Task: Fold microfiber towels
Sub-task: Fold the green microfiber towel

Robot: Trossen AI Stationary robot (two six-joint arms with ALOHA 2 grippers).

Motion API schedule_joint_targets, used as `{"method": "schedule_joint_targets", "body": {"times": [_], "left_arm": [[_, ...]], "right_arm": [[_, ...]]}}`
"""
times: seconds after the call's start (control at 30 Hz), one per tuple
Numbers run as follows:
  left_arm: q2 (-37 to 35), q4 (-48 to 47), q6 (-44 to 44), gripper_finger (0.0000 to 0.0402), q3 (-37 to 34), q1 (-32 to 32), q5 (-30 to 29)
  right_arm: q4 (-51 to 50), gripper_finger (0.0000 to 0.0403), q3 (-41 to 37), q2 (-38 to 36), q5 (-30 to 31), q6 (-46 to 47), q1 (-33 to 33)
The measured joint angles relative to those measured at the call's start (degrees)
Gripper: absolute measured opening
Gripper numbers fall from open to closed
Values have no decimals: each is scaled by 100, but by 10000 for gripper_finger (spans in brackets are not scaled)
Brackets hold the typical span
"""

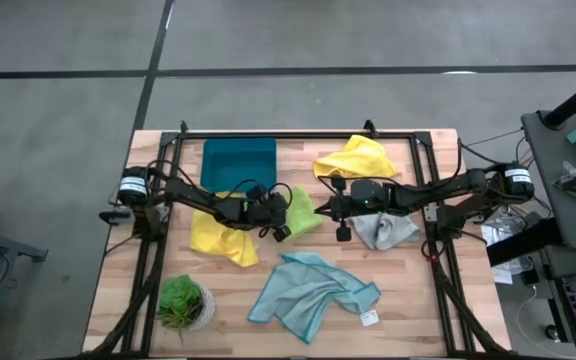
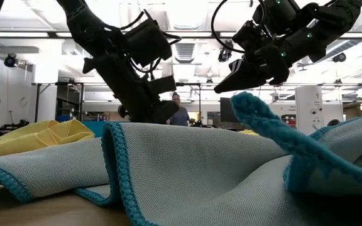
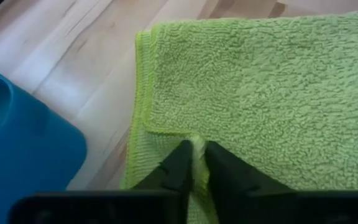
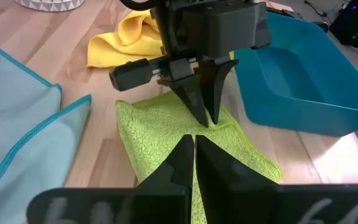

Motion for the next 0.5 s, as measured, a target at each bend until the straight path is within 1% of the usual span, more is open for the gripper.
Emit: {"method": "schedule_joint_targets", "body": {"times": [0.07,0.17,0.43,0.5], "left_arm": [[-49,-20,-4,6,0,0,0],[-152,-67,5,4,19,-2,1],[-746,-1184,0,1,238,-2,57],[-898,-1317,-38,1,241,-4,62]], "right_arm": [[8,9,0,0,1,2,0],[19,9,0,0,0,3,0],[31,9,0,0,0,13,0],[30,9,0,0,-2,11,0]]}}
